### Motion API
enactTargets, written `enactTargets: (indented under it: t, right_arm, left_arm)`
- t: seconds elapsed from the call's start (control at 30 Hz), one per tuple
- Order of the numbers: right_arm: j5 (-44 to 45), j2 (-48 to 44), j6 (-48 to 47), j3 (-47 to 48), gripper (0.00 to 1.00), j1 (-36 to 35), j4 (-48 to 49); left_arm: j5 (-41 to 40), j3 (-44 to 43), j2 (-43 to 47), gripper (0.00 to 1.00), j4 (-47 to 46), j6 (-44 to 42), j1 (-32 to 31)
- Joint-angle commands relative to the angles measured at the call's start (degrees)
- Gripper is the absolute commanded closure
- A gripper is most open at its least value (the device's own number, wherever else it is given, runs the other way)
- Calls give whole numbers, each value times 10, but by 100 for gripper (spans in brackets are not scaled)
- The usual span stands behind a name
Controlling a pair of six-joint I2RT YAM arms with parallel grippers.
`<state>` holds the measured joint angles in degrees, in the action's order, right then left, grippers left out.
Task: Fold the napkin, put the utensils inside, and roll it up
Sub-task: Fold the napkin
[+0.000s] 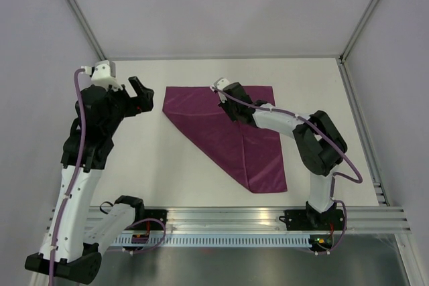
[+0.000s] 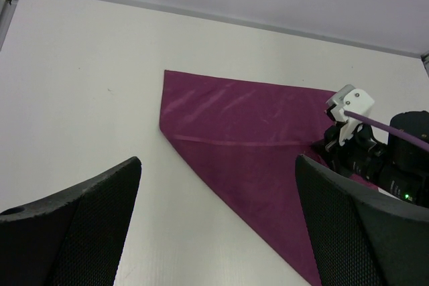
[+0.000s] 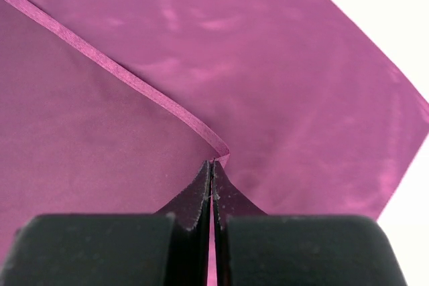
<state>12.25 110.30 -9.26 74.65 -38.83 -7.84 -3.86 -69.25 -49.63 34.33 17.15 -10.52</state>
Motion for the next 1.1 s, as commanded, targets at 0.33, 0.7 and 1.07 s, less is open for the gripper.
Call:
enactTargets:
  t: [0.33,0.7,1.07]
  right_arm:
    - [22,7,-16,26,100,76,13]
    - [29,47,-18,75,100,116,3]
    - [30,69,-21,97,99,143,4]
  left_arm:
    - [25,9,-10,0,-42,10,-2]
    - [31,13,-27,0,-55,10,-1]
    - [33,21,-34,0,-64,13,-2]
